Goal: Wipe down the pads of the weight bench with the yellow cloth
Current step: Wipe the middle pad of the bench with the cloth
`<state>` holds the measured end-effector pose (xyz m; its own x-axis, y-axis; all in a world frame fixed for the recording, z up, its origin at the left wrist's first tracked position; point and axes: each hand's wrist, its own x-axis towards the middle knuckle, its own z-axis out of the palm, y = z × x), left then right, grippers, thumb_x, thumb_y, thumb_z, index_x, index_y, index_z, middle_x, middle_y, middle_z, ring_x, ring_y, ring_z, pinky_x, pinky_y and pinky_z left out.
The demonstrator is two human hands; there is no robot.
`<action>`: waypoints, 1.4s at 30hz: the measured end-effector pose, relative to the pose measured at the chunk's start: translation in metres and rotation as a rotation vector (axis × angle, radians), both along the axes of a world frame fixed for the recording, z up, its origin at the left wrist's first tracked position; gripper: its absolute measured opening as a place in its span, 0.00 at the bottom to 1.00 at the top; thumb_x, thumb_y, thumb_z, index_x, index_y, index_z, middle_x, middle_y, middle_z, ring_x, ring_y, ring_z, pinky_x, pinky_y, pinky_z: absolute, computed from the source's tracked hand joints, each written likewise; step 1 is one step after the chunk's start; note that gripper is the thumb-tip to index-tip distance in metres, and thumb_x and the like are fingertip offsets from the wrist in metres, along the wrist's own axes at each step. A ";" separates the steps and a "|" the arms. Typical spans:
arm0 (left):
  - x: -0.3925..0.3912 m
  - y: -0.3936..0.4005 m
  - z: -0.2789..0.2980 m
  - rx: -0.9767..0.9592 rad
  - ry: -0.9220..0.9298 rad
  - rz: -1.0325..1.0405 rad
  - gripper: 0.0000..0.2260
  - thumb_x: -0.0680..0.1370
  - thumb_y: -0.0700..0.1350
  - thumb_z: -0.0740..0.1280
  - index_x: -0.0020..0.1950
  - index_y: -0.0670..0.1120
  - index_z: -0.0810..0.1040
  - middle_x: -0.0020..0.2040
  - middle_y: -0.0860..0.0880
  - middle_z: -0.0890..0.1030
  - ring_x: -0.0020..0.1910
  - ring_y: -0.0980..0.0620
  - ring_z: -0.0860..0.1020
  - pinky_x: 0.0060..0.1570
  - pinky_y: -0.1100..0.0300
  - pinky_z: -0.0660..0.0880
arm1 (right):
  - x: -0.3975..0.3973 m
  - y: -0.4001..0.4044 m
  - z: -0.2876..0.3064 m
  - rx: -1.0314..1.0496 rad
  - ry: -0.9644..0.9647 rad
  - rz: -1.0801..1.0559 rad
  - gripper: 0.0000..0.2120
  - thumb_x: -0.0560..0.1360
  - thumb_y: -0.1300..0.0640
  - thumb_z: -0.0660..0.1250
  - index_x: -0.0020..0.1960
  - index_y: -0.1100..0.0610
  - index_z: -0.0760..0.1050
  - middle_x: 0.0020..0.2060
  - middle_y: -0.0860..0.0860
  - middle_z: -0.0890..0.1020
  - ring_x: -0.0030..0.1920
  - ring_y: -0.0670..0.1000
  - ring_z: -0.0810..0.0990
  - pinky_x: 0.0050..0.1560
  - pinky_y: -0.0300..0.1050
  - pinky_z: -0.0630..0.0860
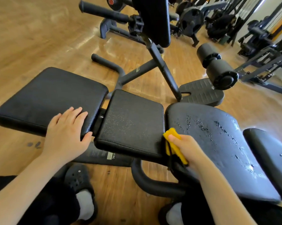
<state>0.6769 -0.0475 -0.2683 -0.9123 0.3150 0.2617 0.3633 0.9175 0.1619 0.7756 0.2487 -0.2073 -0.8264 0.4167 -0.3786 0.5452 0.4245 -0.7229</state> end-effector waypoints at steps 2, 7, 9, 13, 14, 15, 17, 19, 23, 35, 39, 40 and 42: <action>-0.002 -0.001 0.000 -0.005 0.015 -0.011 0.29 0.69 0.56 0.56 0.63 0.40 0.73 0.65 0.41 0.74 0.66 0.41 0.70 0.62 0.42 0.66 | -0.019 0.014 0.016 -0.042 0.167 -0.047 0.24 0.78 0.51 0.57 0.26 0.60 0.71 0.17 0.57 0.66 0.26 0.55 0.68 0.36 0.40 0.71; -0.001 -0.004 -0.001 -0.029 0.007 -0.030 0.30 0.70 0.58 0.53 0.64 0.41 0.72 0.66 0.41 0.73 0.67 0.41 0.69 0.62 0.43 0.65 | -0.106 0.032 0.008 0.207 0.317 -0.035 0.10 0.77 0.52 0.61 0.46 0.59 0.75 0.30 0.52 0.76 0.33 0.50 0.74 0.39 0.45 0.70; 0.000 -0.003 0.000 -0.017 0.005 -0.019 0.30 0.70 0.58 0.53 0.64 0.41 0.73 0.66 0.42 0.73 0.67 0.42 0.69 0.62 0.43 0.65 | -0.120 0.031 -0.014 0.230 0.249 0.026 0.10 0.76 0.52 0.62 0.51 0.57 0.76 0.31 0.47 0.79 0.33 0.47 0.76 0.40 0.45 0.70; -0.001 -0.003 0.003 0.009 0.012 -0.013 0.29 0.70 0.57 0.53 0.64 0.42 0.73 0.65 0.42 0.74 0.66 0.42 0.70 0.62 0.43 0.65 | -0.114 0.012 -0.038 0.101 0.278 -0.082 0.16 0.77 0.54 0.60 0.63 0.56 0.72 0.53 0.55 0.80 0.48 0.50 0.76 0.55 0.49 0.74; -0.001 -0.003 0.003 0.011 0.016 -0.014 0.29 0.70 0.57 0.53 0.63 0.41 0.73 0.65 0.43 0.74 0.66 0.42 0.70 0.62 0.43 0.65 | -0.107 0.006 -0.038 0.084 0.286 -0.099 0.16 0.77 0.54 0.60 0.64 0.56 0.72 0.56 0.54 0.79 0.50 0.50 0.76 0.57 0.48 0.73; -0.001 -0.004 0.003 0.016 0.019 -0.012 0.28 0.70 0.56 0.54 0.63 0.41 0.73 0.65 0.42 0.74 0.66 0.42 0.70 0.61 0.43 0.66 | -0.099 0.003 -0.039 0.099 0.273 -0.106 0.17 0.77 0.53 0.60 0.65 0.55 0.71 0.58 0.52 0.79 0.52 0.50 0.77 0.58 0.47 0.73; -0.001 -0.003 0.003 0.037 0.021 0.001 0.26 0.69 0.54 0.59 0.62 0.41 0.74 0.64 0.42 0.74 0.66 0.42 0.70 0.61 0.42 0.66 | -0.081 -0.002 -0.038 0.114 0.243 -0.105 0.19 0.78 0.51 0.58 0.68 0.55 0.68 0.61 0.50 0.77 0.56 0.50 0.76 0.59 0.43 0.70; -0.001 -0.001 0.003 0.053 0.018 0.006 0.26 0.68 0.52 0.61 0.62 0.40 0.74 0.64 0.41 0.74 0.66 0.41 0.70 0.61 0.41 0.65 | -0.064 -0.007 -0.035 0.125 0.205 -0.127 0.21 0.79 0.50 0.57 0.69 0.56 0.66 0.63 0.52 0.75 0.60 0.52 0.74 0.62 0.45 0.68; -0.002 0.003 0.002 0.064 0.007 0.003 0.24 0.68 0.48 0.66 0.62 0.39 0.74 0.64 0.40 0.74 0.66 0.39 0.69 0.61 0.39 0.65 | -0.021 -0.026 -0.024 0.118 0.162 -0.164 0.18 0.79 0.50 0.55 0.65 0.56 0.70 0.53 0.51 0.79 0.51 0.49 0.77 0.51 0.41 0.71; 0.001 -0.001 -0.001 0.013 -0.021 -0.012 0.25 0.72 0.50 0.64 0.65 0.39 0.71 0.67 0.40 0.71 0.68 0.40 0.66 0.64 0.40 0.62 | -0.073 -0.003 0.008 0.160 0.429 -0.124 0.11 0.79 0.52 0.58 0.51 0.56 0.76 0.35 0.47 0.80 0.36 0.50 0.76 0.43 0.39 0.76; 0.003 0.003 0.001 0.028 -0.048 0.005 0.26 0.70 0.45 0.71 0.66 0.39 0.71 0.68 0.40 0.71 0.69 0.40 0.65 0.65 0.40 0.61 | -0.072 -0.023 -0.033 0.498 0.213 0.294 0.21 0.78 0.55 0.60 0.70 0.57 0.64 0.70 0.53 0.67 0.71 0.53 0.64 0.71 0.47 0.59; 0.002 0.003 0.002 0.031 -0.060 0.009 0.25 0.71 0.46 0.70 0.66 0.40 0.71 0.68 0.41 0.70 0.70 0.41 0.65 0.65 0.40 0.60 | -0.065 -0.026 -0.036 0.534 0.240 0.302 0.23 0.78 0.55 0.60 0.71 0.56 0.62 0.72 0.52 0.64 0.73 0.52 0.60 0.72 0.46 0.55; 0.000 0.003 0.004 0.043 -0.090 0.030 0.25 0.71 0.46 0.70 0.66 0.41 0.70 0.69 0.42 0.69 0.71 0.42 0.63 0.66 0.41 0.59 | -0.046 -0.032 -0.037 0.503 0.278 0.303 0.23 0.78 0.55 0.60 0.72 0.54 0.61 0.72 0.49 0.63 0.73 0.49 0.58 0.71 0.41 0.53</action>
<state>0.6774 -0.0445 -0.2642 -0.9417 0.2771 0.1909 0.3175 0.9195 0.2317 0.7301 0.2169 -0.2441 -0.9743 0.2203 0.0471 0.1692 0.8536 -0.4926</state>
